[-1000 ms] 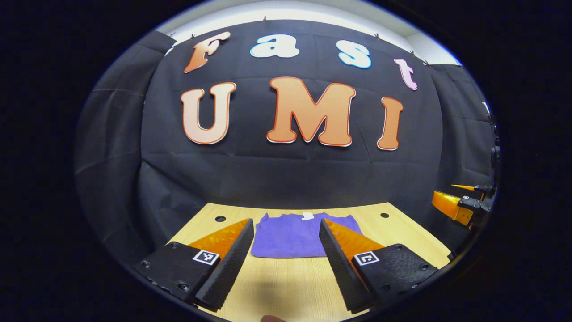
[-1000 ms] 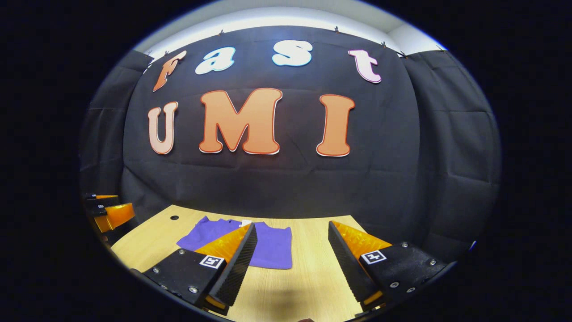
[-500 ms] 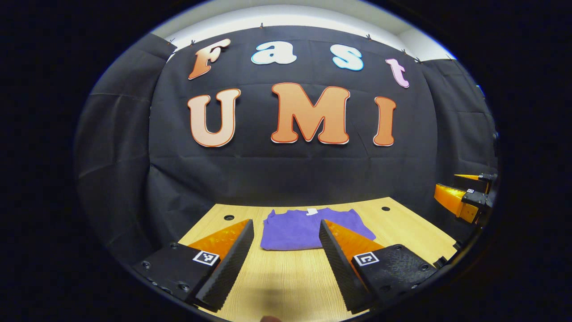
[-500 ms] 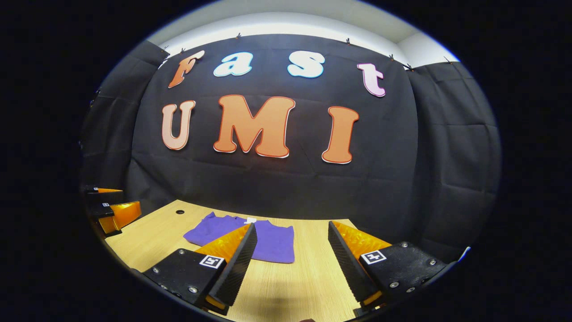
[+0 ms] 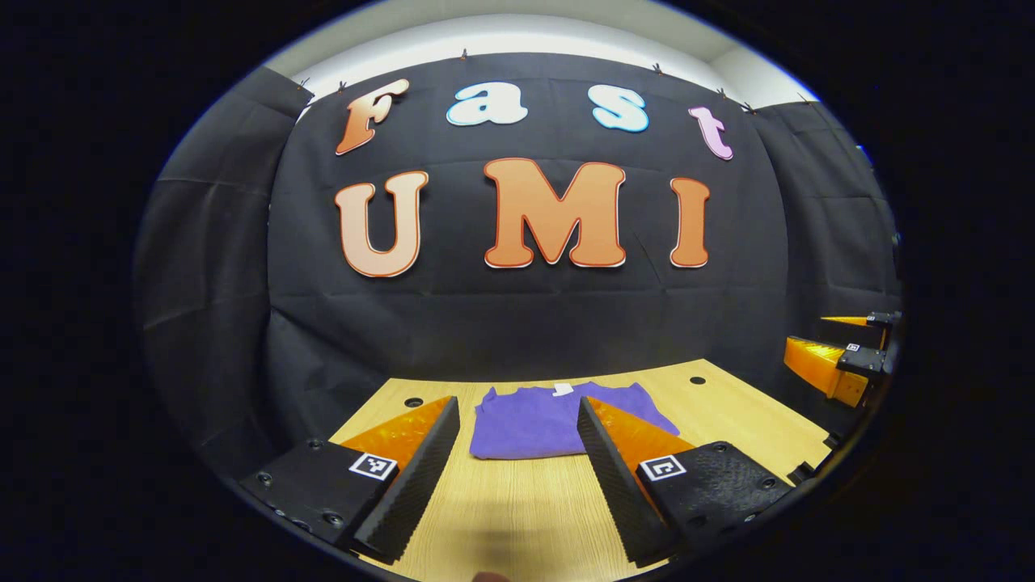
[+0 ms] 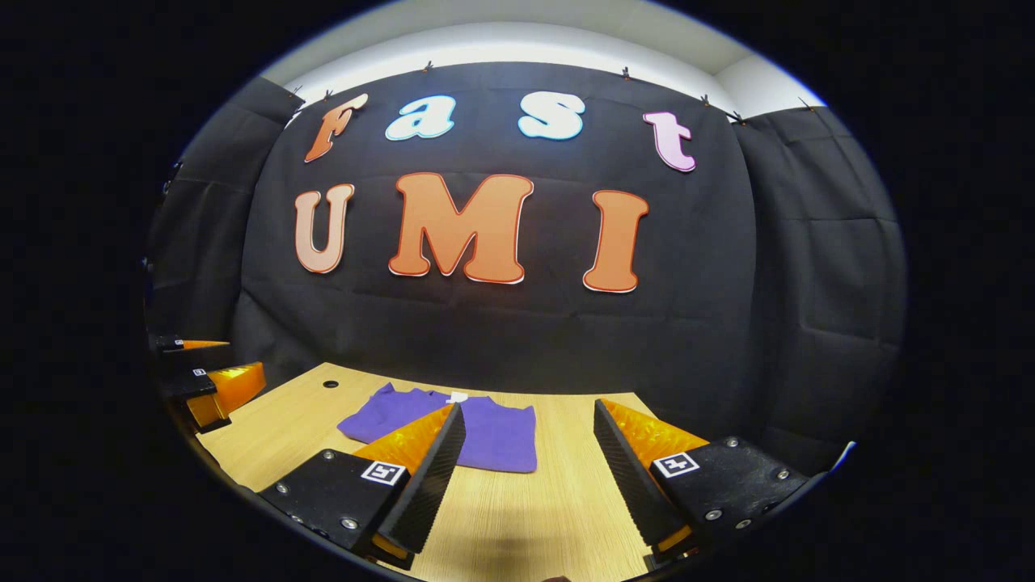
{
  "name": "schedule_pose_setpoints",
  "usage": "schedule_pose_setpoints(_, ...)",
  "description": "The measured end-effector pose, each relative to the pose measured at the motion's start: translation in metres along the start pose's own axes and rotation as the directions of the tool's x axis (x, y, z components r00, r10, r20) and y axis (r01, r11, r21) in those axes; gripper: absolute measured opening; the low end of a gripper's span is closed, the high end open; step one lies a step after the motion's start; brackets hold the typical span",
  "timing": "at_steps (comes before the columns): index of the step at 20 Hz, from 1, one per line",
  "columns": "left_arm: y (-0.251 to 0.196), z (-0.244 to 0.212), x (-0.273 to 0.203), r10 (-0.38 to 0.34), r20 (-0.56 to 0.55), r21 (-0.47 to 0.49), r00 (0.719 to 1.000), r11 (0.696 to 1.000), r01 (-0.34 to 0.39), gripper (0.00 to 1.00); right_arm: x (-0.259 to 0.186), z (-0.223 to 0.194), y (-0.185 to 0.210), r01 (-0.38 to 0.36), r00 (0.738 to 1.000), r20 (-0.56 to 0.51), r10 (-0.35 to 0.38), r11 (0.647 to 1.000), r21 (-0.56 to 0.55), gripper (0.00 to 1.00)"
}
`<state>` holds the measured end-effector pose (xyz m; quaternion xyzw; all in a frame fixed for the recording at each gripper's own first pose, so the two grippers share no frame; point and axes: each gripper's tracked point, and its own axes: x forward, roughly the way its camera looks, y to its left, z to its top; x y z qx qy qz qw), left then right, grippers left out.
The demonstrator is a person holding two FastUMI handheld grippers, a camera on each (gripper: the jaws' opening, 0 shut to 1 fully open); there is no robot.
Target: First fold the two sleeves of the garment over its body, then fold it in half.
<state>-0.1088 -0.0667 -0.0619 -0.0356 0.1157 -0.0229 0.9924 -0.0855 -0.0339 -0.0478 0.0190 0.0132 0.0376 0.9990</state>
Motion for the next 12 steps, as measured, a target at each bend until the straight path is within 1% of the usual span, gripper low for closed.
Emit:
schedule_pose_setpoints(4, 0.0014, -0.0029, -0.0017, 0.000, -0.008, 0.000, 1.000, 1.000, 0.000, 0.93, 0.0013, -0.0039, 0.0031, -0.007, 1.000, -0.011, 0.007, 1.000, 0.005, 0.95)
schedule_pose_setpoints(12, 0.0054, -0.0008, -0.0047, 0.004, -0.001, -0.020, 1.000, 1.000, -0.004, 0.93, -0.0004, 0.0015, 0.0088, -0.013, 1.000, 0.010, 0.013, 1.000, -0.023, 0.95)
